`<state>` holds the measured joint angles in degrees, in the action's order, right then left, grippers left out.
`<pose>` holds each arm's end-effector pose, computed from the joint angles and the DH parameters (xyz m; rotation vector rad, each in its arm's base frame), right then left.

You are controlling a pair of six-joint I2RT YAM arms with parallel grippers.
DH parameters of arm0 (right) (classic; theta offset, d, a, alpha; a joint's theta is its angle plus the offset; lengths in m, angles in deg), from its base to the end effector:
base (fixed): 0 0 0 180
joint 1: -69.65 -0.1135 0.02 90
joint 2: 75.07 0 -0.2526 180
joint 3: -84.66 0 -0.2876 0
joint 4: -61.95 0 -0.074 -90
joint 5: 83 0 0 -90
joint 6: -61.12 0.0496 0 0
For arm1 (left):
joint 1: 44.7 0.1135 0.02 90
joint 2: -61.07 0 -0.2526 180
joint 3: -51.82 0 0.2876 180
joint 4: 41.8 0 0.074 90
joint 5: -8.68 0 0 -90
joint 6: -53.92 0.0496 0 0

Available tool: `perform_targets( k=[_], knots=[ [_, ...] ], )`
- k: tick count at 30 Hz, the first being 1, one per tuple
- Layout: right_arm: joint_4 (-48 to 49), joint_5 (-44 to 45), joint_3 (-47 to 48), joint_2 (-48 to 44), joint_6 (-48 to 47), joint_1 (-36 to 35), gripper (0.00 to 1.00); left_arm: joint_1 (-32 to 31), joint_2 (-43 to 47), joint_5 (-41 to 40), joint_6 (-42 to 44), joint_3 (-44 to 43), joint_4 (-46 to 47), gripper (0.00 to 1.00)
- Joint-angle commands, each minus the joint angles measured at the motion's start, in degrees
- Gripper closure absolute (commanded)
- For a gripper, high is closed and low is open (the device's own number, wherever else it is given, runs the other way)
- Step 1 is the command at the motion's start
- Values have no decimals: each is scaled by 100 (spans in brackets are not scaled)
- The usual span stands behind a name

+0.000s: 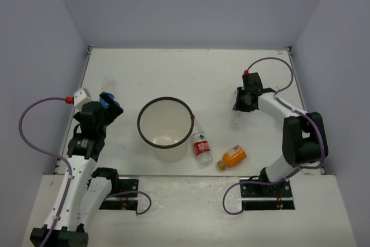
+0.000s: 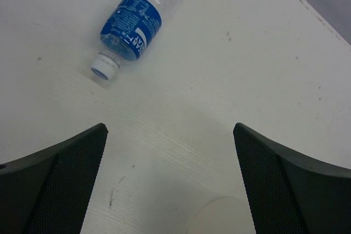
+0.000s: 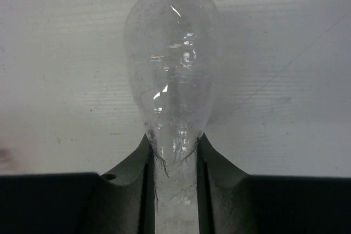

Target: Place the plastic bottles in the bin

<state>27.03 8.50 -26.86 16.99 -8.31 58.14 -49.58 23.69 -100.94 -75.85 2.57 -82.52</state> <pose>0.3503 0.0700 0.1455 0.2150 2.5921 0.1700 0.2071 -0.0010 0.2678 -0.8082 1.8787 -0.1312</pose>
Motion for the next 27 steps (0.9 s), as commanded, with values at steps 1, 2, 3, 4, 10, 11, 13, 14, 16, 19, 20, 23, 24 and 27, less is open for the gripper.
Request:
perform_targets(
  k=[1, 2, 3, 4, 10, 11, 13, 14, 16, 19, 20, 23, 24, 27],
  knots=[
    [-79, 169, 77, -475, 3, 8, 86, 31, 96, -95, -74, -114, -123, 0],
    [-121, 175, 99, -555, -12, 8, 87, 31, 114, -87, -75, -118, -148, 0],
    [-192, 175, 117, -679, -24, 8, 87, 31, 138, -58, -81, -112, -154, 0],
    [-208, 161, 128, -787, -27, 8, 88, 31, 157, -24, -83, -111, -149, 0],
    [-78, -811, 319, -2304, -181, -115, 91, 40, 255, 54, -83, -111, -182, 0],
    [46, -1106, 366, -2645, -175, -176, 91, 35, 258, 59, -88, -111, -187, 0],
    [263, -1586, 494, -3200, -136, -328, 91, 31, 264, 66, -94, -111, -182, 0],
    [373, -1810, 598, -3460, -124, -422, 91, 31, 258, 75, -103, -111, -184, 0],
    [946, -2541, 662, -3914, -133, -822, 89, 31, 249, 98, -123, -111, -182, 0],
    [1876, -3729, 654, -4120, -400, -1395, 87, 31, 231, 116, -135, -99, -170, 0],
    [2141, -3986, 635, -4111, -397, -1575, 87, 31, 231, 116, -135, -94, -165, 0],
    [2374, -3965, 1004, -3782, -776, -2481, 88, 39, 239, 132, -135, -77, -156, 0],
    [2427, -3771, 1082, -3590, -857, -2740, 88, 35, 245, 134, -140, -66, -151, 0],
    [3105, -3387, 1147, -3083, -714, -3350, 87, 31, 263, 154, -210, -20, -147, 0]
  ],
)
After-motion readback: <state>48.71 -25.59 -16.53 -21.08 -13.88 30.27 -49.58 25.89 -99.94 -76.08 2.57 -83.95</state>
